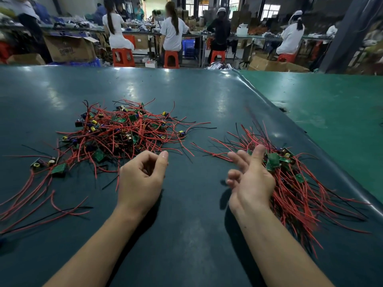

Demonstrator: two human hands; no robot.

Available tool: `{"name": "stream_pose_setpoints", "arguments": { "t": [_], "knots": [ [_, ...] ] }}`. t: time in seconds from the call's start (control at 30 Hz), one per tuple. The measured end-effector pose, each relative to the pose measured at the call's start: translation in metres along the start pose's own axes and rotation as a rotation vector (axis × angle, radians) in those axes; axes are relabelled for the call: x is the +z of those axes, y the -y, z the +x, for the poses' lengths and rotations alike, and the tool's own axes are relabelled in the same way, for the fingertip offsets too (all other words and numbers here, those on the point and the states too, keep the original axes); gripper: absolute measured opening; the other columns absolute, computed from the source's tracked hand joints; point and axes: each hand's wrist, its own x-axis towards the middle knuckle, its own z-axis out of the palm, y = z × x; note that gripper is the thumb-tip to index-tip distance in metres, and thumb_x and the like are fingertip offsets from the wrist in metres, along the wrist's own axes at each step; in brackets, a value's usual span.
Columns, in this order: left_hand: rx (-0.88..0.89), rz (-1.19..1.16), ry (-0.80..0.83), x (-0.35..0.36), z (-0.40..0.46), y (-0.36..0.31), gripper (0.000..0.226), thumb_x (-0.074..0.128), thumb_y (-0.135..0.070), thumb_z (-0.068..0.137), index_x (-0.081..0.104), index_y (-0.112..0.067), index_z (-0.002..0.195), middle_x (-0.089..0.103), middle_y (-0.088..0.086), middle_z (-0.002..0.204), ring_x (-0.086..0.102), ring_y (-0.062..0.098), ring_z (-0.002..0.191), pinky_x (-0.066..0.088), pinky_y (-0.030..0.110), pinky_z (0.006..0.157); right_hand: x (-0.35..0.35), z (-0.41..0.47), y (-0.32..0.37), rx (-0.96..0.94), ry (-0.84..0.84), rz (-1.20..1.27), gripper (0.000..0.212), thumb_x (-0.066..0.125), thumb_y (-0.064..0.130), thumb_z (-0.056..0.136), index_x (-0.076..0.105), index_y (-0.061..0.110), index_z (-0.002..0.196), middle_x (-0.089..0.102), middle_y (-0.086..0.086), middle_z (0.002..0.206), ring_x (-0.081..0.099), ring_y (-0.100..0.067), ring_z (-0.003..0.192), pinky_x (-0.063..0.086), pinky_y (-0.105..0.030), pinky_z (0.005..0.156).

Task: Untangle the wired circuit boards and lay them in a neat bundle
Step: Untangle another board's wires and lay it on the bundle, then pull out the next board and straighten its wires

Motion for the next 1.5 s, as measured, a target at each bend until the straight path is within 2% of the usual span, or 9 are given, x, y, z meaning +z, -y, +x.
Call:
{"name": "stream_pose_setpoints", "arguments": {
  "t": [0.1,0.3,0.6,0.8,0.93,1.07,1.3,1.4,1.5],
  "knots": [
    [0.251,0.422,-0.111,-0.009,0.005,0.008,0.016,0.063,-0.03,0.086,0.069,-0.016,0.089,0.065,0.001,0.089,0.053,0.023,0.087,0.041,0.033,0.082,0.0,0.0,-0.004,0.067,0.072,-0.063,0.039,0.053,0.041,0.099,0.066,0.01,0.081,0.07,-0.002,0.061,0.042,-0.008,0.031,0.03,-0.015,0.032],
    [-0.128,0.745,0.032,-0.016,0.015,0.025,0.054,0.064,-0.034,0.088,0.052,-0.013,0.136,0.051,0.012,0.133,0.044,0.036,0.121,0.035,0.047,0.102,0.005,-0.008,-0.005,-0.072,0.19,-0.164,0.048,0.053,0.038,0.099,0.067,0.015,0.059,0.055,0.0,0.046,0.035,-0.009,0.031,0.024,-0.014,0.034],
    [-0.115,0.58,-0.206,-0.017,0.015,0.016,0.012,0.066,-0.029,0.089,0.074,-0.022,0.095,0.068,0.006,0.084,0.05,0.032,0.102,0.033,0.044,0.092,0.004,-0.006,-0.009,-0.069,0.284,-0.241,0.044,0.053,0.032,0.1,0.066,0.011,0.063,0.052,0.0,0.044,0.036,-0.009,0.033,0.027,-0.016,0.035],
    [0.287,0.403,-0.314,-0.016,0.003,-0.003,0.013,0.055,-0.019,0.089,0.062,-0.009,0.087,0.051,-0.003,0.081,0.044,0.024,0.087,0.035,0.039,0.078,0.003,-0.008,-0.023,-0.198,0.472,-0.591,0.008,0.064,0.023,0.094,0.07,0.019,0.091,0.065,0.0,0.065,0.056,-0.012,0.048,0.045,-0.029,0.047],
    [0.631,0.139,-0.005,-0.009,-0.009,-0.01,0.01,0.056,-0.007,0.089,0.062,-0.002,0.082,0.059,0.001,0.087,0.055,0.023,0.082,0.044,0.036,0.076,-0.001,-0.009,-0.033,-0.455,0.724,-0.964,0.064,0.074,0.026,0.084,0.045,0.035,0.141,0.062,0.008,0.101,0.054,-0.011,0.053,0.05,-0.03,0.067],
    [0.59,-0.049,0.202,0.001,-0.016,-0.01,0.014,0.054,-0.012,0.091,0.064,-0.003,0.087,0.066,0.003,0.092,0.065,0.026,0.089,0.05,0.048,0.077,0.0,-0.009,-0.033,-0.594,0.761,-0.956,0.041,0.072,0.01,0.084,0.066,0.021,0.124,0.065,0.009,0.092,0.054,-0.017,0.057,0.046,-0.025,0.066],
    [0.557,0.046,0.035,0.001,-0.009,-0.007,0.01,0.061,-0.014,0.091,0.067,-0.006,0.089,0.066,0.001,0.093,0.062,0.023,0.091,0.049,0.042,0.083,0.0,-0.012,-0.031,-0.545,0.777,-0.784,0.032,0.07,0.024,0.088,0.065,0.03,0.119,0.067,0.005,0.087,0.056,-0.027,0.056,0.052,-0.038,0.056],
    [0.609,0.142,-0.188,-0.002,-0.008,-0.007,0.018,0.059,-0.017,0.092,0.063,-0.006,0.079,0.061,0.002,0.087,0.054,0.022,0.085,0.042,0.034,0.082,0.004,-0.012,-0.027,-0.344,0.621,-0.569,0.005,0.07,0.025,0.09,0.068,0.025,0.094,0.071,-0.009,0.084,0.059,-0.018,0.05,0.044,-0.023,0.041],
    [0.593,0.099,-0.176,-0.004,-0.011,-0.008,0.031,0.055,-0.021,0.093,0.053,-0.007,0.066,0.053,0.001,0.071,0.047,0.02,0.069,0.038,0.033,0.069,0.008,-0.008,-0.014,-0.087,0.469,-0.307,0.02,0.058,0.035,0.096,0.067,0.018,0.091,0.072,-0.003,0.084,0.058,-0.013,0.047,0.034,-0.017,0.035]
  ]
}}
